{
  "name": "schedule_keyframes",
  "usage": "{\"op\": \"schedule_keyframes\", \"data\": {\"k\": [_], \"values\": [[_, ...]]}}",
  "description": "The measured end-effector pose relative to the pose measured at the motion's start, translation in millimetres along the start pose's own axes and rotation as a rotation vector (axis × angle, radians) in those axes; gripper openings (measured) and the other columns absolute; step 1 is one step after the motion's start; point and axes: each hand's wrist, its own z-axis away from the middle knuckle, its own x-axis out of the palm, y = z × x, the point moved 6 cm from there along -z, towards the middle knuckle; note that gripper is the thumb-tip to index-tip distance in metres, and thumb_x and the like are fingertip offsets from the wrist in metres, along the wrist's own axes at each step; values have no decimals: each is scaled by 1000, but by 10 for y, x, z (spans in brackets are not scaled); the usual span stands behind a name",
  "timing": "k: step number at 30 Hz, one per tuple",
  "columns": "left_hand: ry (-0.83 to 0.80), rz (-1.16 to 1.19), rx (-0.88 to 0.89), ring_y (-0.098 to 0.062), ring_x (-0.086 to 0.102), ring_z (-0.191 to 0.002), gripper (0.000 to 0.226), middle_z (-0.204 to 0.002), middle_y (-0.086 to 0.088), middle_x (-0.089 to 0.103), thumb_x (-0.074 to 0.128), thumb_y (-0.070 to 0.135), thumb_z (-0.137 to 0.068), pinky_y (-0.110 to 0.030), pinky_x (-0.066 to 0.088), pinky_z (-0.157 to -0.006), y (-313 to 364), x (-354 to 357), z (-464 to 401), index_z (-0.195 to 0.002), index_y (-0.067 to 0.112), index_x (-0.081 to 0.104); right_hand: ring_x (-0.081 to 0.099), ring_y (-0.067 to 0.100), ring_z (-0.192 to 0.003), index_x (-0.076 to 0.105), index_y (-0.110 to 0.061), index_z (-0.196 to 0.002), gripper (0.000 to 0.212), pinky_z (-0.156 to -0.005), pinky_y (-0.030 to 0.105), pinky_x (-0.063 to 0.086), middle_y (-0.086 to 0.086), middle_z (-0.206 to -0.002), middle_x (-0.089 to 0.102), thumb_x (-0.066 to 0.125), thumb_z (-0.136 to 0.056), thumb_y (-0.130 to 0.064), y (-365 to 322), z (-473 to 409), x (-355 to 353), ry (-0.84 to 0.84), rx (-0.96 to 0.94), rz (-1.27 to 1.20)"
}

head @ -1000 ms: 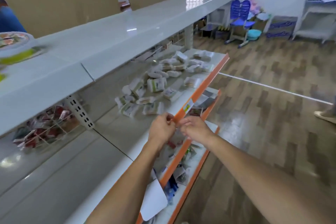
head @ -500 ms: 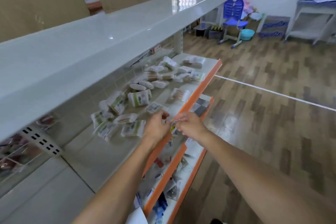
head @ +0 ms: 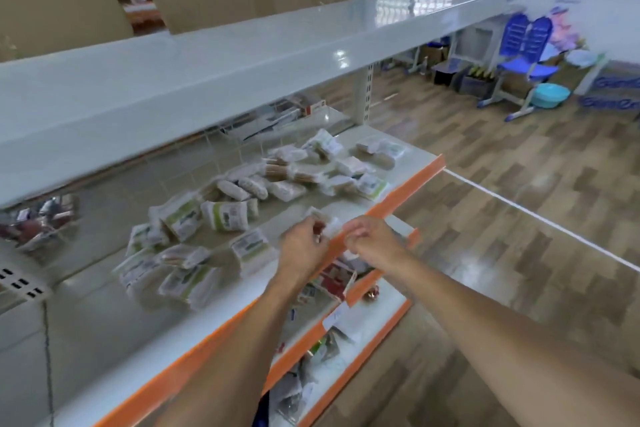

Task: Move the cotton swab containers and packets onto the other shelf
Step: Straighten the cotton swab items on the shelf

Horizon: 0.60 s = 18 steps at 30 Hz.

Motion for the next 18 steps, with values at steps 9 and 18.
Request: {"op": "schedule_keyframes", "data": {"k": [9,18], "values": [[136,12,-143,-23,63,-111,31,-119,-7,69,58,10,-89,-35,48,-97,201,232,-166,-118,8,65,66,10,-99,66,-36,-99,21,-96,37,53,-11,-100,70,64,-82,-23,70,-452,-369,-155,-94,55],[257,-44,-305,-21,62,-114,33,-122,-4,67,57,16,-89,-31,49,-96,-129,-94,-516,-120,12,65,68,6,-79,66,-37,-100,21,-65,25,52,-15,-88,71,62,-85,-23,-251,-834,49,-259,-213,63]]}}
